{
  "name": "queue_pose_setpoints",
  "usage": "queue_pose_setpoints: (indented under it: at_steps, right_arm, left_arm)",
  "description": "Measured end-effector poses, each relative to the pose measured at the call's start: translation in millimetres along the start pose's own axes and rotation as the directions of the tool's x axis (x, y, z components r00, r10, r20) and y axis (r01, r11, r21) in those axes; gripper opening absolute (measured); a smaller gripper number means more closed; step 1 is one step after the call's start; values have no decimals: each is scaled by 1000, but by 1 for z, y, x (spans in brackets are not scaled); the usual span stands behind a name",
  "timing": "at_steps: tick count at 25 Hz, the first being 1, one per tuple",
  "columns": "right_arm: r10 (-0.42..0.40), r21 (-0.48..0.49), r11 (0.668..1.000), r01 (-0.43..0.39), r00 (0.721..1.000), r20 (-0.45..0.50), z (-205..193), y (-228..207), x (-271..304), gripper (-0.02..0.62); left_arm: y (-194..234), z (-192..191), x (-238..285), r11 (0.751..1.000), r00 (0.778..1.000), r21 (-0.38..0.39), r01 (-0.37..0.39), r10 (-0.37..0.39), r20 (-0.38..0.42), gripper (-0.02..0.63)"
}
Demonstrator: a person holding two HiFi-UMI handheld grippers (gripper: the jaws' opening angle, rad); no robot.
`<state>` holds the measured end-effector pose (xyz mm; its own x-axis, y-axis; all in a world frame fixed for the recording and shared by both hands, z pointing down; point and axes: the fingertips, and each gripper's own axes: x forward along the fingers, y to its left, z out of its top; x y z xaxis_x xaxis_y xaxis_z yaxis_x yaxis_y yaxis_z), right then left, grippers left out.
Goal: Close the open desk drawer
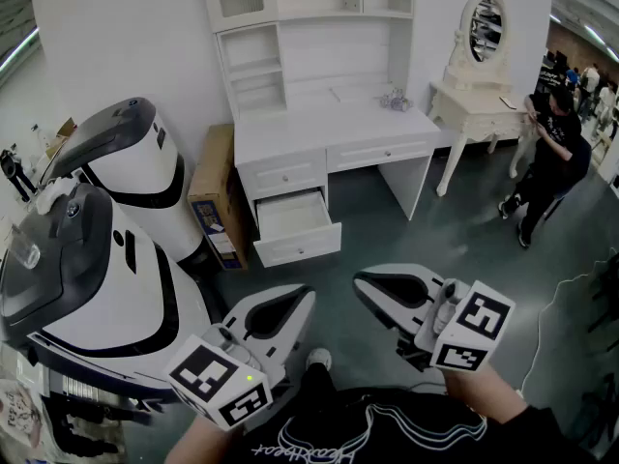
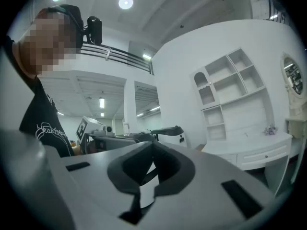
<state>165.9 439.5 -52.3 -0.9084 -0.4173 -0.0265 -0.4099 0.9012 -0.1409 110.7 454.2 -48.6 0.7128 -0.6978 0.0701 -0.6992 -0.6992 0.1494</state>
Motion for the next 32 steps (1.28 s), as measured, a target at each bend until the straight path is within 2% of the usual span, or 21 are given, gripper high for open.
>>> queue_pose_setpoints:
  at_steps: [5,12,18,24,32]
  right_arm:
    - [-9,25,1000,10,1000,-5,-7,-10,7,6]
    - [-24,102,994,25,1000,-11,-34,-41,31,6]
    - [-32,162,986,40,998,-49,-58,-88,72,6]
    - [-55,244,967,69,997,-61,-76,-151,131,6]
    - [-74,280,955,100,992,-102,-82,-216,206,6]
  left_arm:
    - [12,-6,5,1000,1000,-2,-8,8,-10,5]
    - [55,-32,23,997,998,-78,-28,23,-54,5]
    - [116,-51,54,985,996,-173,-24,8,-88,5]
    - [195,-65,89,991,989,-123,-50,32,-144,5]
    - [294,-59,119,978,988,-207,-28,-4,-155,5]
